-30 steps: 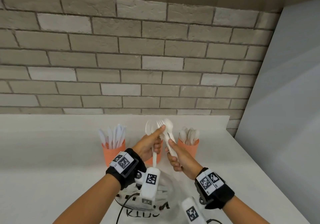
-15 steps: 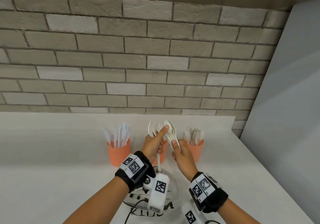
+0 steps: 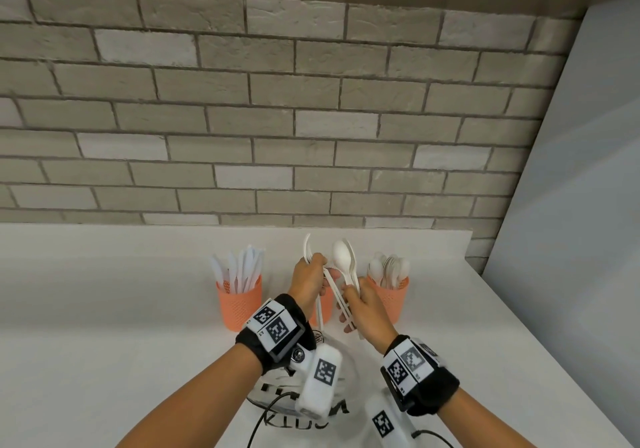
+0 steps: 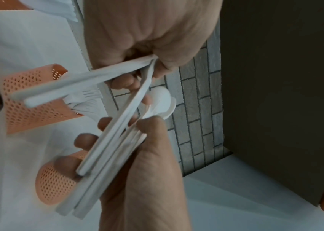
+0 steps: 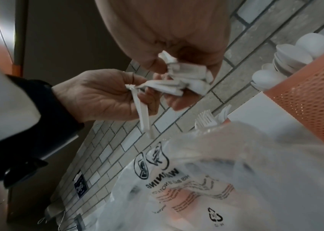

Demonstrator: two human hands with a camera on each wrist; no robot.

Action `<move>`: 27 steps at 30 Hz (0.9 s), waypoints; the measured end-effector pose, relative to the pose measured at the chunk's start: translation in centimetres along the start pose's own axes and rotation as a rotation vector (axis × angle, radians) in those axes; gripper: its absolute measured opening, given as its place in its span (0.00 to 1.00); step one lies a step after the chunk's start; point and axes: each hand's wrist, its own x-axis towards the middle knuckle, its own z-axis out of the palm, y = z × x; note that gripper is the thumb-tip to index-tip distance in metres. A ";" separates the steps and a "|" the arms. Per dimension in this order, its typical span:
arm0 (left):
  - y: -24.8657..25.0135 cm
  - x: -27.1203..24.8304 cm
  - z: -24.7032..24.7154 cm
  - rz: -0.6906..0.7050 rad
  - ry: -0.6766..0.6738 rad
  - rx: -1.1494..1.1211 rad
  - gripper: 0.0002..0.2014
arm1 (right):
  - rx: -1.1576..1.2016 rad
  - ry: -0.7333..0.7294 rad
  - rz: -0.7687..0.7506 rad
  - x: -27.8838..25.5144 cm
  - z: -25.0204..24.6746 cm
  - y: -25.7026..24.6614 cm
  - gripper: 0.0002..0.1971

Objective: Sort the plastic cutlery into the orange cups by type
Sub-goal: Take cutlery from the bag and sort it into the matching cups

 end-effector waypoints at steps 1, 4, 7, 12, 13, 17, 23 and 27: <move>0.2 0.1 -0.2 0.010 0.008 0.008 0.08 | 0.010 0.013 0.012 0.1 -0.1 0.0 0.09; 0.8 0.5 -1.4 0.022 0.026 -0.026 0.05 | 0.055 0.065 0.061 0.7 -0.5 0.2 0.09; 1.5 1.2 -3.3 0.079 0.024 -0.099 0.07 | 0.107 0.108 0.128 1.5 -1.0 0.6 0.08; 2.1 3.0 -7.0 0.179 0.130 -0.072 0.08 | 0.201 0.165 0.087 2.4 -2.1 1.1 0.10; 2.0 3.5 -7.6 0.178 0.150 -0.073 0.10 | 0.192 0.164 0.065 2.4 -2.2 1.1 0.11; 1.7 5.7 -8.6 0.180 0.225 -0.098 0.20 | 0.174 0.224 0.081 3.3 -2.4 1.5 0.11; 1.5 8.8 -6.4 0.191 0.217 -0.200 0.22 | 0.252 0.439 0.071 5.3 -3.6 1.6 0.18; 1.1 10.1 -4.3 0.199 0.193 -0.205 0.23 | 0.177 0.528 0.021 7.8 -5.3 2.3 0.20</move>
